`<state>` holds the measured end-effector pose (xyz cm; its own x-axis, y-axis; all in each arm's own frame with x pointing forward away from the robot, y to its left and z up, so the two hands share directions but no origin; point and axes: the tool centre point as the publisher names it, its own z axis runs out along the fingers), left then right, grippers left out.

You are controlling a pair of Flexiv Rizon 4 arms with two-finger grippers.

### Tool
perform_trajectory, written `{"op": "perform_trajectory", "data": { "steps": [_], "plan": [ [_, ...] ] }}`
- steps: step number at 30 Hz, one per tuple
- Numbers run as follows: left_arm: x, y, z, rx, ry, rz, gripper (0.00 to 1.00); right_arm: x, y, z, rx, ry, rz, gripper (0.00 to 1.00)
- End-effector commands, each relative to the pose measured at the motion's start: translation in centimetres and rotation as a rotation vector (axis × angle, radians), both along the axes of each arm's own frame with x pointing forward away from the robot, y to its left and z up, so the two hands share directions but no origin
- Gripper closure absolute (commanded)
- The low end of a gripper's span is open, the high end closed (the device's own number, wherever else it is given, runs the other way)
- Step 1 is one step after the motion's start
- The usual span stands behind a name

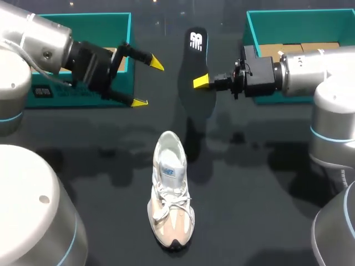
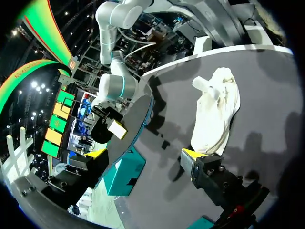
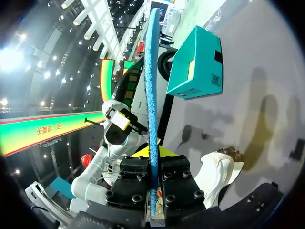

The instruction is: Take the shoe out of the shoebox, open the shoe tongue, remove and reinsert the insole, then place the shoe into the shoebox

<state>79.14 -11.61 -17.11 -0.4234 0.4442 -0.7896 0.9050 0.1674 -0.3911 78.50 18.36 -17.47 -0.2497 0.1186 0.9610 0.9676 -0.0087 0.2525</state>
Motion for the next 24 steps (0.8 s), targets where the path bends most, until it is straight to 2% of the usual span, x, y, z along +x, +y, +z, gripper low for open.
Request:
{"op": "perform_trajectory", "data": {
  "steps": [1,2,3,15,16,18,24],
  "plan": [
    [0.1,2.2,0.5,0.145,0.234,0.021,0.0,0.5,-0.1,-0.8,0.024,-0.038,0.001,1.0],
    [-0.1,2.4,0.4,0.204,0.252,0.043,0.0,0.6,-0.2,-0.8,0.02,-0.04,0.003,1.0],
    [-0.4,2.5,0.3,0.281,0.191,0.071,0.0,0.7,-0.1,-0.8,-0.013,-0.027,0.029,1.0],
    [-0.4,2.5,0.3,0.281,0.191,0.071,0.0,0.7,-0.1,-0.8,-0.013,-0.027,0.029,1.0],
    [-0.9,1.9,-0.3,0.296,0.201,0.117,0.0,0.7,-0.1,-0.8,-0.013,-0.027,0.029,1.0],
    [-1.6,1.6,-0.9,0.271,0.376,0.104,0.0,0.4,-0.4,-1.0,0.001,-0.034,0.031,1.0],
    [-3.5,2.9,-2.4,0.286,0.571,0.247,0.0,-1.5,-0.3,-1.5,-0.018,-0.13,-0.007,1.0]
  ]
}}
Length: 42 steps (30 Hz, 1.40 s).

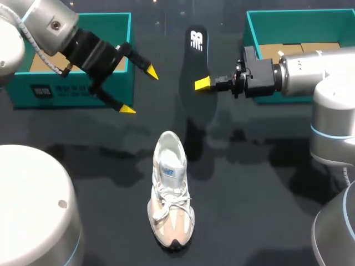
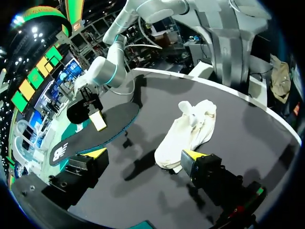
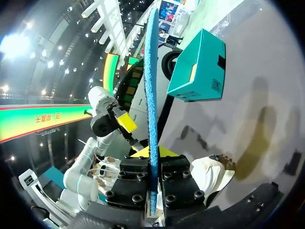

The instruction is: Take the shoe out of the shoebox, open the shoe tongue, remove and reinsert the insole, then place the shoe into the shoebox

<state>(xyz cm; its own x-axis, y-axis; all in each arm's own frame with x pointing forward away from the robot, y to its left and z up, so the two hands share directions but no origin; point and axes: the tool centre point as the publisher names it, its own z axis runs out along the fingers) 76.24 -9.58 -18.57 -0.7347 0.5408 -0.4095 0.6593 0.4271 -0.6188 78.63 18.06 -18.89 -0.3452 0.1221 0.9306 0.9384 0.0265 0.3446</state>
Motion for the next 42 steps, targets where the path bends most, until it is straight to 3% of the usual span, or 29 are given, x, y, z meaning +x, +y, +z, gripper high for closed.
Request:
{"op": "perform_trajectory", "data": {
  "steps": [1,5,7,18,21,23,33,42],
  "plan": [
    [-1.0,1.1,-1.3,0.02,0.176,0.149,0.0,-2.0,0.2,-0.2,0.002,-0.046,-0.029,1.0],
    [-2.3,1.9,-2.4,0.117,0.326,0.236,0.0,-2.8,0.6,-0.7,-0.014,-0.117,-0.02,1.0],
    [-2.8,2.3,-2.9,0.254,0.22,0.309,0.0,-2.9,0.6,-0.9,-0.044,-0.138,-0.033,1.0],
    [-2.8,2.3,-2.9,0.254,0.22,0.309,0.0,-2.9,0.6,-0.9,-0.044,-0.138,-0.033,1.0],
    [-3.4,1.5,-5.0,0.342,0.209,0.389,0.0,-2.9,0.6,-0.9,-0.044,-0.138,-0.033,1.0],
    [-3.8,1.8,-6.2,0.348,0.237,0.393,0.0,-3.1,1.0,-1.6,0.008,-0.17,-0.039,1.0],
    [-4.7,2.6,-9.6,0.398,0.333,0.458,0.0,-3.3,3.6,-3.3,0.006,-0.272,-0.038,1.0],
    [-4.7,2.6,-9.6,0.398,0.333,0.458,0.0,-3.4,3.6,-3.5,-0.004,-0.281,-0.053,1.0]
  ]
}}
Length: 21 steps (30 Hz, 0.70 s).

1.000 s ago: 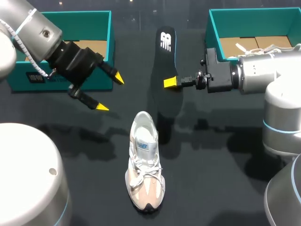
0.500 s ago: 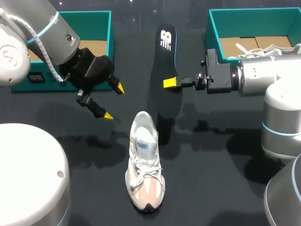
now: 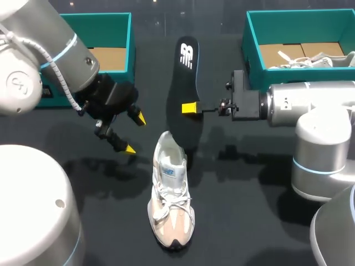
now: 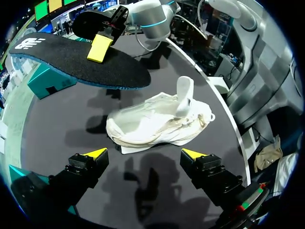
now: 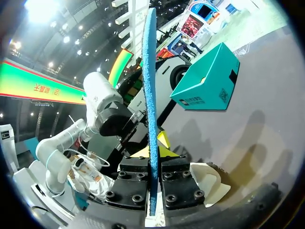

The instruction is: Take the shoe out of the shoebox, open the shoe tongue, remove and reinsert the insole, then place the shoe into the shoebox

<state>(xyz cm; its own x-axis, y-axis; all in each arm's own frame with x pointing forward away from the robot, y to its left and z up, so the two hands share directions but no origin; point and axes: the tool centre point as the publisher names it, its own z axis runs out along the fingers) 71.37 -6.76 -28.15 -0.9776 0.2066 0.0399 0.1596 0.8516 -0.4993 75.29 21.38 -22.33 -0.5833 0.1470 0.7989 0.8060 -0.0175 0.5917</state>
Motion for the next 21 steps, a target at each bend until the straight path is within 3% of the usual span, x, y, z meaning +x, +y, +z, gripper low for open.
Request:
{"op": "perform_trajectory", "data": {
  "steps": [1,4,11,21],
  "plan": [
    [0.1,-0.2,0.0,0.005,0.002,-0.002,0.0,0.0,0.2,0.0,-0.002,0.0,-0.003,1.0],
    [-0.3,-1.0,-1.3,0.015,-0.024,0.039,0.0,0.0,0.2,0.0,-0.002,0.0,-0.003,1.0],
    [-1.2,-1.4,-4.1,0.009,-0.041,0.083,0.0,0.4,1.1,-1.3,0.061,-0.094,0.024,1.0],
    [-1.4,-0.9,-4.7,-0.032,-0.069,0.121,0.0,0.7,1.6,-1.8,0.087,-0.109,0.047,1.0]
  ]
}}
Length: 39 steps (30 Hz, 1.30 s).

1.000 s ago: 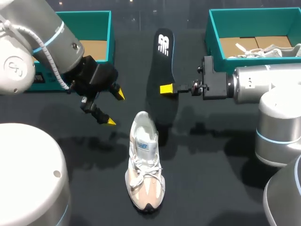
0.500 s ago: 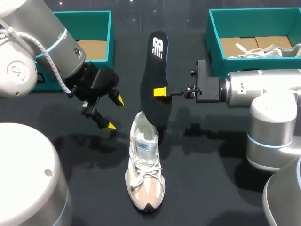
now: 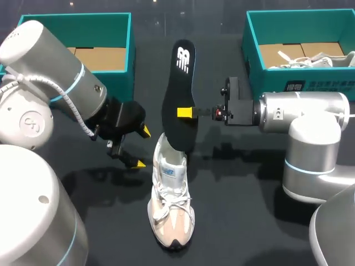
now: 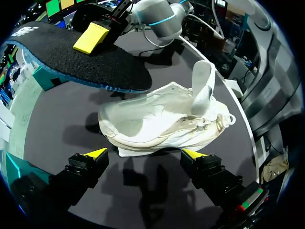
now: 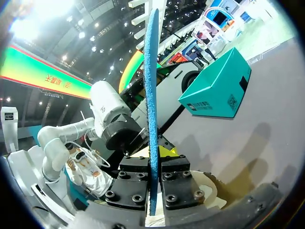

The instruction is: Take the shoe out of the shoebox, open the shoe tongue, remove and reinsert the insole, then place the shoe into the shoebox

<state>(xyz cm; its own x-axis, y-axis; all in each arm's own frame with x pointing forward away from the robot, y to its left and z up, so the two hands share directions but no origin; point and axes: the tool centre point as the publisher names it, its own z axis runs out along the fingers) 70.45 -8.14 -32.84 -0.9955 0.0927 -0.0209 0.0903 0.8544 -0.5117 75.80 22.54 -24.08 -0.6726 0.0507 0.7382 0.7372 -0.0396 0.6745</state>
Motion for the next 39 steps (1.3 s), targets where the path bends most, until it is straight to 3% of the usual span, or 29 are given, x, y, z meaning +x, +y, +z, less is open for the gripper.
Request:
{"op": "perform_trajectory", "data": {
  "steps": [1,15,18,39],
  "plan": [
    [-0.5,0.5,0.0,-0.009,-0.012,0.005,0.0,0.2,0.4,-0.1,-0.002,0.002,0.002,1.0],
    [-0.1,0.3,-2.2,0.012,0.002,0.055,0.0,0.8,1.7,-1.9,0.037,-0.083,0.021,1.0],
    [-0.4,0.3,-2.2,0.006,0.016,-0.014,0.0,0.9,1.8,-2.1,0.044,-0.124,-0.002,1.0],
    [-0.6,-0.4,-2.6,0.008,0.007,-0.009,0.0,0.0,3.1,-2.2,0.046,-0.164,-0.015,1.0]
  ]
}}
